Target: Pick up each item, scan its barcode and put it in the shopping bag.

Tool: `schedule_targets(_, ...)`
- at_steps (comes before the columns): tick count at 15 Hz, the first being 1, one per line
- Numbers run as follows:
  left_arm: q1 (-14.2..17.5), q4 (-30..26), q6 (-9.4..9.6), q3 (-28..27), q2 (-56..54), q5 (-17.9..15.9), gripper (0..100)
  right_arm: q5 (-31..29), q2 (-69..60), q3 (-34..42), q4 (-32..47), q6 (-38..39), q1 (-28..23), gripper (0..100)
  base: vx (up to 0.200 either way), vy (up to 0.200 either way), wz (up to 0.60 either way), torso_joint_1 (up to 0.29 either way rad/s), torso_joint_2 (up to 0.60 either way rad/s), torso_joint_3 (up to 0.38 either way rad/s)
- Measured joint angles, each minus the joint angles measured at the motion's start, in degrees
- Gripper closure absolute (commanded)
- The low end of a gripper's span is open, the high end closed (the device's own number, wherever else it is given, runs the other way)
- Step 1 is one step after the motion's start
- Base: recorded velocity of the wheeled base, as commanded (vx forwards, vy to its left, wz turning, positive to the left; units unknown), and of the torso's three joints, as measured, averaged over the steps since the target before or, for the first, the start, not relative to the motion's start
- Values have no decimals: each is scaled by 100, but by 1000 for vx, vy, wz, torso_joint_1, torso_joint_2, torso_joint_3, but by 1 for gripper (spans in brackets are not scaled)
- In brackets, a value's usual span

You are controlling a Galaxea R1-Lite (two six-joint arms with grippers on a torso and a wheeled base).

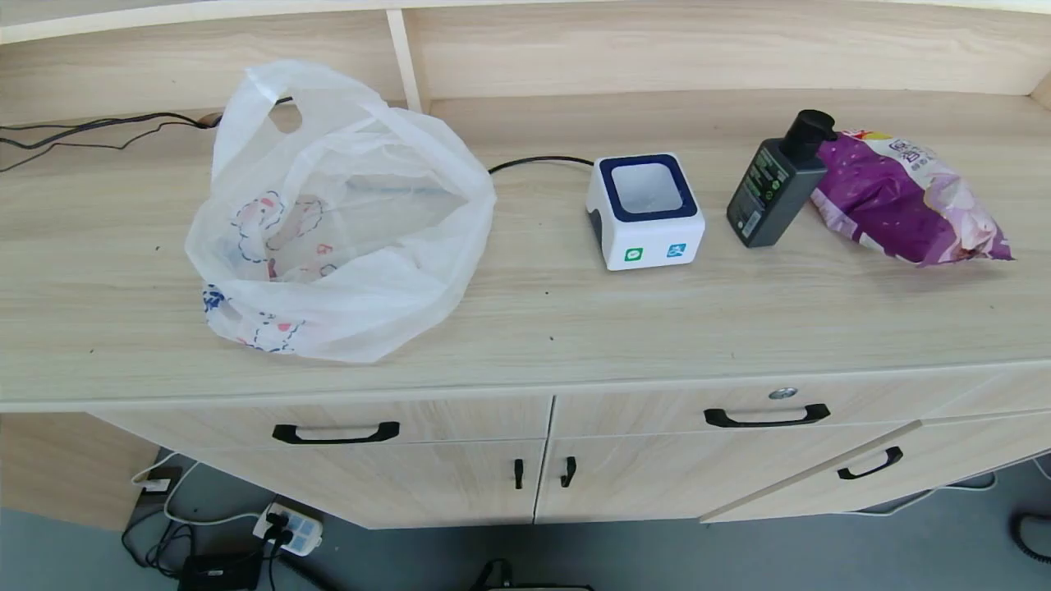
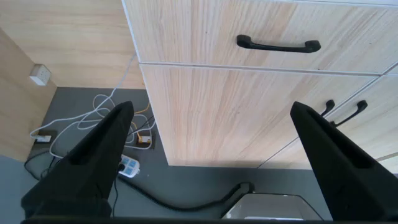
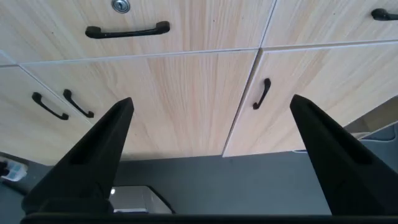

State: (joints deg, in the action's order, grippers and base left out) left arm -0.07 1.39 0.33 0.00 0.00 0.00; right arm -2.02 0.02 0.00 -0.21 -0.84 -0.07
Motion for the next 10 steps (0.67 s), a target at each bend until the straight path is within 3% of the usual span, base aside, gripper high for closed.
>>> schedule_targets(3, -4, -2, 13, 0, 0, 0, 0, 319, 88, -269, -41, -169, -4, 0, 0, 0, 0, 0, 0, 0)
schedule_targets(6, -2, -16, 62, 0, 0, 0, 0, 897, 1069, -1585, -197, -233, 0, 0, 0, 0, 0, 0, 0, 0)
schedule_targets(8, 0, -17, 57, 0, 0, 0, 0, 1078, 2352, -2287, -1153, -329, 23, 0, 0, 0, 0, 0, 0, 0)
schedule_targets(10, 0, -20, 57, 0, 0, 0, 0, 1198, 3950, -2894, -2834, -361, 98, 0, 0, 0, 0, 0, 0, 0)
